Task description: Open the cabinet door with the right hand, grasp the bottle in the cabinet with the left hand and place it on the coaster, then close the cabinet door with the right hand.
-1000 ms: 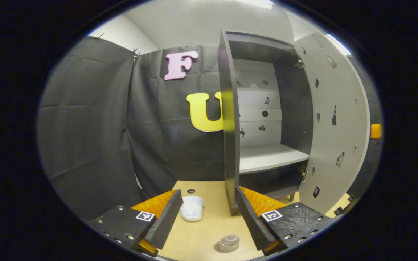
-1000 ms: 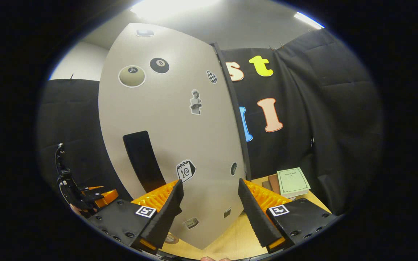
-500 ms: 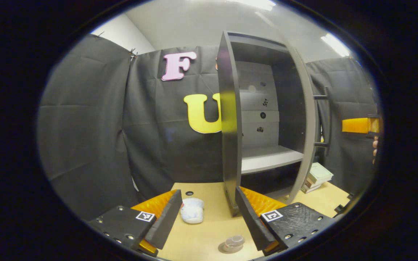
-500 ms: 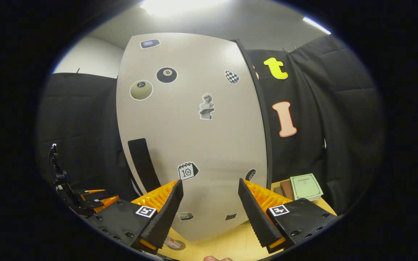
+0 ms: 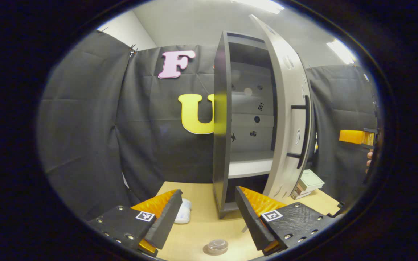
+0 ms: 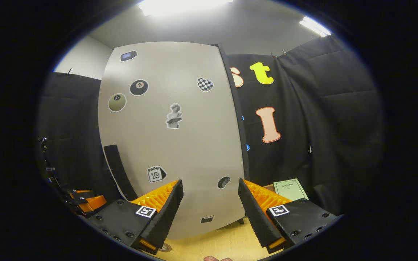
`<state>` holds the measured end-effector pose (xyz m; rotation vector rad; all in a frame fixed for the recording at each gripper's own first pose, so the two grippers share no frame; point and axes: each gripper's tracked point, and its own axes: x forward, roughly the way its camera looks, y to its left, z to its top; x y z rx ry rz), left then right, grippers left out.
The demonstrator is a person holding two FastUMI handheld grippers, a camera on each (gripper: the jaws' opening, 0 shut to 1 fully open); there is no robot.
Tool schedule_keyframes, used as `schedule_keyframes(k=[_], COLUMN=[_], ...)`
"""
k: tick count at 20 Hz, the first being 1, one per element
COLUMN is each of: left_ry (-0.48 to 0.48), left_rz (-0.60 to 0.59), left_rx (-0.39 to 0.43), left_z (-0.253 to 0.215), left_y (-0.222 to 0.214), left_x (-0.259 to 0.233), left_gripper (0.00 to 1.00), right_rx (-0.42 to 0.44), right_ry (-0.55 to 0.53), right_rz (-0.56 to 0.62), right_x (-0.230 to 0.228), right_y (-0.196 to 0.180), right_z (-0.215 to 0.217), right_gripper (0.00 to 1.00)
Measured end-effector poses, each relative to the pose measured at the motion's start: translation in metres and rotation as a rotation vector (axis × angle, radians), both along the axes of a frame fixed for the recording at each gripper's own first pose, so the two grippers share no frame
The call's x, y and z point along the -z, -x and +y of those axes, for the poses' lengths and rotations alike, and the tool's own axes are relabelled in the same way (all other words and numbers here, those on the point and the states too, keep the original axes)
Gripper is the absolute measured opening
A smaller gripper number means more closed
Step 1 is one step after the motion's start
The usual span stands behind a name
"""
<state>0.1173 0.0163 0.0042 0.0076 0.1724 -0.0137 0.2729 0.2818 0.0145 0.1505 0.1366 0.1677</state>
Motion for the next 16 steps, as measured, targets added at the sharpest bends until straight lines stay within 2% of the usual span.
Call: schedule_keyframes(k=[8,13,16], left_ry=[-0.015,-0.03,-0.015], left_rz=[-0.078,-0.098,-0.105], left_rx=[-0.063,-0.035,-0.014], left_z=[-0.062,-0.119,-0.155], left_y=[0.016,0.007,0.003], left_x=[-0.038,-0.05,-0.05], left_gripper=[0.91,0.89,0.89], right_rx=[0.0,0.024,-0.005], right_ry=[-0.032,0.038,0.015], right_rz=[-0.023,-0.042,-0.037], right_x=[0.003,0.008,0.009], right_y=[-0.017,-0.013,-0.007], right_z=[-0.077,-0.117,-0.127], right_gripper=[0.97,0.97,0.96])
